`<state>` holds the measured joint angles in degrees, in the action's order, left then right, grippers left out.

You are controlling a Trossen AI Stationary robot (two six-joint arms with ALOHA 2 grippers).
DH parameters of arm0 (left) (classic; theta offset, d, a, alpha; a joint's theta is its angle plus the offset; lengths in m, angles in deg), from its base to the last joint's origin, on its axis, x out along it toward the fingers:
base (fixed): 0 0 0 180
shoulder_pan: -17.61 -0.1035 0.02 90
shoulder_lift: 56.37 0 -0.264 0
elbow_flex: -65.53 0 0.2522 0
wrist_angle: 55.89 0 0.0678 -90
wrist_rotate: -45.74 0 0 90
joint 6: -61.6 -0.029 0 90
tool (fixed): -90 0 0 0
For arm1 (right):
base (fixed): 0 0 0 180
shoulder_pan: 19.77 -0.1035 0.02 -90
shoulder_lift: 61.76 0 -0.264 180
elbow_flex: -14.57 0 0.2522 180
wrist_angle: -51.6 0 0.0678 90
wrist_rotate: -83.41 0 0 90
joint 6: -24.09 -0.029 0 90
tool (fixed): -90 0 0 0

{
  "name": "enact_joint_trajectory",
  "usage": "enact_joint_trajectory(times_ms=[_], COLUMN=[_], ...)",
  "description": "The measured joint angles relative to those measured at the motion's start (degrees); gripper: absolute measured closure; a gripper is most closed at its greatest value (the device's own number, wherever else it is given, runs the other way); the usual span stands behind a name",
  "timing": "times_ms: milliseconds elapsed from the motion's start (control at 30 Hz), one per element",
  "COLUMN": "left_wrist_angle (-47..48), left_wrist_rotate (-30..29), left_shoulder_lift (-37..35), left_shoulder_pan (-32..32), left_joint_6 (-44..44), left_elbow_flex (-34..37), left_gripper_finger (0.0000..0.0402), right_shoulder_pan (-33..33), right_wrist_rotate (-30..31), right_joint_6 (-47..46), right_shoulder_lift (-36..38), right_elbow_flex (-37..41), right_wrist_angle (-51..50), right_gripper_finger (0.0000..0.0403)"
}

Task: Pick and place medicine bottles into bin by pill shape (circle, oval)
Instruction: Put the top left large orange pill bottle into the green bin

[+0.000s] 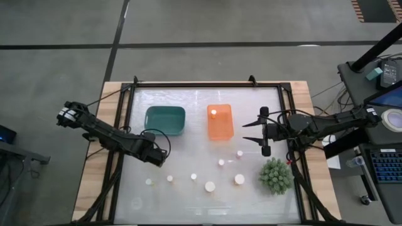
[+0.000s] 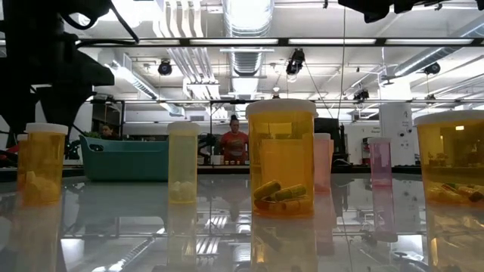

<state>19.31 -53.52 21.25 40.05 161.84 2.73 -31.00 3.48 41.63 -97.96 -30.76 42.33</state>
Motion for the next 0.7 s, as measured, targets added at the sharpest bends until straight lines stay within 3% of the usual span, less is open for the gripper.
enact_joint_trajectory(times_ms=[267,500,700], left_wrist_angle=[0.0,-0.1,1.5], left_wrist_rotate=[0.2,1.3,1.7], left_shoulder_lift=[0.0,0.0,0.0], left_shoulder_pan=[0.0,0.0,-0.1], left_joint_6=[0.0,-0.2,-2.4], left_elbow_flex=[-0.1,-0.5,-5.1], left_gripper_finger=[0.0213,0.0208,0.0209], right_shoulder_pan=[0.0,0.0,0.0], right_wrist_rotate=[0.0,0.0,0.0], right_joint_6=[0.0,0.0,0.0], right_shoulder_lift=[0.0,0.0,0.0], right_elbow_flex=[0.0,0.0,0.0], right_wrist_angle=[0.0,0.0,0.0], right_gripper_finger=[0.0207,0.0207,0.0207])
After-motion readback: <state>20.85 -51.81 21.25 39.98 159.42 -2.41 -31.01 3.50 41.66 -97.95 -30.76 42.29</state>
